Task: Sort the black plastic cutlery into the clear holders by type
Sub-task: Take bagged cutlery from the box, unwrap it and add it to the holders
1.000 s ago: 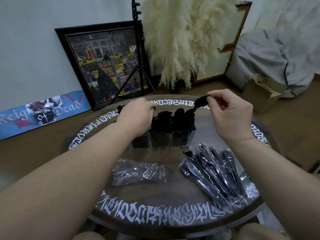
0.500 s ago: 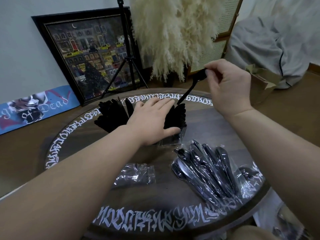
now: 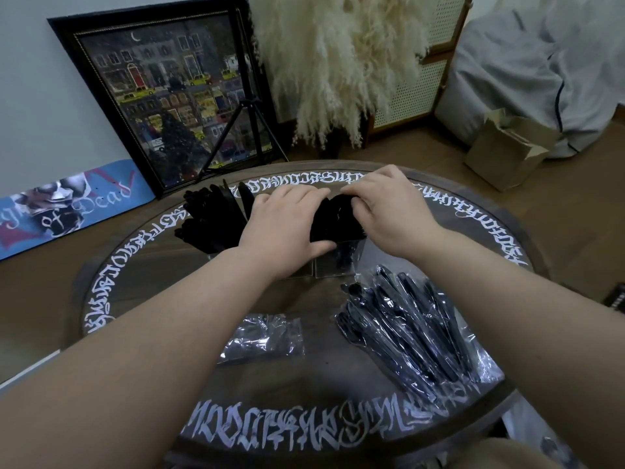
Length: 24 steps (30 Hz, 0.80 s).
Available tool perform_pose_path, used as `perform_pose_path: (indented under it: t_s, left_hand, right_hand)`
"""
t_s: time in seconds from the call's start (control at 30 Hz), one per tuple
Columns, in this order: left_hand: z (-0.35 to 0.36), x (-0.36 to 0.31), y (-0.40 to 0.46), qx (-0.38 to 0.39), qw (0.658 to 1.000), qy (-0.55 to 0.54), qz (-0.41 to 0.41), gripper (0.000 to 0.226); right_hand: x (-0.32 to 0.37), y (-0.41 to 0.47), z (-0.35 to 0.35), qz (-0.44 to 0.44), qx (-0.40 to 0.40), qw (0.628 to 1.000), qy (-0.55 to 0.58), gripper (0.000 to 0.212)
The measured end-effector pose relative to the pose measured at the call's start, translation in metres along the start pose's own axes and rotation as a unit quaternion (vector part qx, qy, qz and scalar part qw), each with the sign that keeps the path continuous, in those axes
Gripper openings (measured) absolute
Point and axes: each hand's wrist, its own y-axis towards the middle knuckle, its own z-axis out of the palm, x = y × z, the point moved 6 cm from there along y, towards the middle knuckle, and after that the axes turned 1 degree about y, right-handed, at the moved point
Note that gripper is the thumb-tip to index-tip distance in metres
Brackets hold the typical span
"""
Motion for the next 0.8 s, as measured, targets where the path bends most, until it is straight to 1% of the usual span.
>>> perform_pose_path:
  t_s: [0.07, 0.2, 0.3, 0.37, 0.43, 0.5, 0.57, 0.63, 0.67, 0.73, 0.8]
  left_hand:
    - [0.000, 0.000, -0.003, -0.001, 1.000, 0.001, -0.003, 0.085]
    - [-0.002, -0.003, -0.012, -0.004, 1.000, 0.010, -0.001, 0.084]
    - [-0.010, -0.007, -0.022, -0.024, 1.000, 0.005, 0.003, 0.082]
    - [-0.014, -0.013, -0.033, -0.042, 0.999, -0.002, 0.009, 0.079]
    - [-0.014, -0.020, -0.047, -0.058, 0.998, -0.009, 0.018, 0.074]
    - [-0.009, -0.027, -0.063, -0.058, 0.998, -0.021, 0.022, 0.067]
    - [0.001, -0.033, -0.077, -0.028, 0.999, -0.031, 0.016, 0.061]
    - [0.015, -0.038, -0.089, 0.007, 0.999, -0.037, 0.012, 0.055]
    - [0.021, -0.039, -0.095, 0.018, 0.999, -0.040, 0.012, 0.053]
    - [0.033, -0.039, -0.108, 0.037, 0.998, -0.052, 0.004, 0.049]
    - [0.045, -0.036, -0.119, 0.057, 0.996, -0.066, -0.012, 0.047]
  right_hand:
    - [-0.002, 0.000, 0.005, 0.007, 0.016, 1.000, -0.013, 0.033]
    - [0.000, -0.004, 0.004, 0.015, 0.047, 0.998, -0.024, 0.038]
    - [0.005, -0.019, -0.013, 0.015, -0.008, 1.000, 0.013, 0.040]
    - [0.005, -0.038, -0.026, 0.043, -0.045, 0.998, 0.030, 0.037]
    - [0.002, -0.063, -0.029, 0.090, -0.034, 0.995, 0.022, 0.026]
    - [0.000, -0.088, -0.019, 0.131, 0.039, 0.991, -0.010, 0.016]
    - [0.001, -0.113, -0.001, 0.154, 0.150, 0.976, -0.042, 0.013]
    - [0.005, -0.135, 0.017, 0.159, 0.254, 0.952, -0.068, 0.021]
    - [0.006, -0.144, 0.025, 0.163, 0.291, 0.939, -0.081, 0.028]
    - [0.005, -0.158, 0.037, 0.169, 0.330, 0.921, -0.119, 0.035]
    - [0.003, -0.163, 0.043, 0.172, 0.327, 0.918, -0.142, 0.030]
